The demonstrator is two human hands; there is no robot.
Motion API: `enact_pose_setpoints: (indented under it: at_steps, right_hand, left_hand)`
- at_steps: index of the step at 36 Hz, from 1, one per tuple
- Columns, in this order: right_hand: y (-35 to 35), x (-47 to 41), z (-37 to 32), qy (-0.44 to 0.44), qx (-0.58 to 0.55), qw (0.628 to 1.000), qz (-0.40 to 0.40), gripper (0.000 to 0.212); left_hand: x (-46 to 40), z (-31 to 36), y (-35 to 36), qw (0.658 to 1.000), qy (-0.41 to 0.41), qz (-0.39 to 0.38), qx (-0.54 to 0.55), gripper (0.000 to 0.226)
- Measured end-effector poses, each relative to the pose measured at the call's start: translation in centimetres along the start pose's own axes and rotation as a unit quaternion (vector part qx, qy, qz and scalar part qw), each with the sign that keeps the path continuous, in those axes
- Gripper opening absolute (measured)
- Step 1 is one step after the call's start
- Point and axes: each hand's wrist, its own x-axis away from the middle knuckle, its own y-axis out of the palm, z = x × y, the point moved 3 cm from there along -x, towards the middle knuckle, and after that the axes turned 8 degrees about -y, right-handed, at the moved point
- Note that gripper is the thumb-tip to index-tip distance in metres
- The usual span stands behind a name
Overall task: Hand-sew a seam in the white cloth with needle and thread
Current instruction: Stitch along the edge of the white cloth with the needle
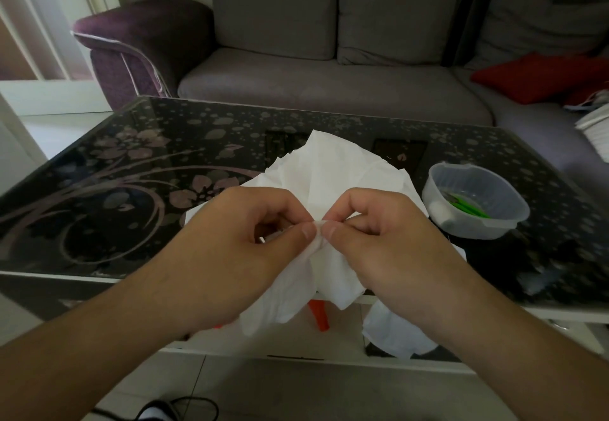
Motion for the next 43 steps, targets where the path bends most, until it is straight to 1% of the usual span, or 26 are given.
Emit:
enact_pose_setpoints:
  at_steps: [4,12,17,29,37,40,43]
  right_hand:
    - [-0.2,-0.1,0.4,0.007,-0.056,0.998,-0.016,0.017]
    - [-0.8,-0.4,0.2,-0.002,-0.116,0.991,-0.064,0.02]
    - [-0.9,-0.3,0.0,0.005,-0.18,0.979,-0.091,0.014]
    - [-1.0,-0.6,0.3,-0.005,-0.219,0.965,-0.145,0.016]
    - [-0.8,-0.8,0.7,-0.016,-0.251,0.953,-0.17,0.009]
    - [-0.8,-0.9,0.9,-0.02,-0.259,0.949,-0.179,0.015]
    - [-0.7,-0.8,1.0,-0.028,-0.279,0.942,-0.186,0.012]
  left_hand:
    - [0.0,0.3,-0.2,1.0,-0.001,0.0,0.001,0.019]
    - [0.0,0.3,-0.2,1.0,-0.019,-0.002,0.004,0.017]
    - [0.1,0.5,-0.4,1.0,-0.015,0.0,-0.005,0.016]
    - [0.2,0.5,-0.4,1.0,-0.014,-0.015,0.005,0.019]
    - [0.2,0.5,-0.4,0.999,-0.019,-0.032,0.017,0.02]
    - [0.2,0.5,-0.5,0.999,-0.021,-0.037,0.027,0.019]
    - [0.2,0.5,-0.6,0.998,-0.025,-0.044,0.044,0.018]
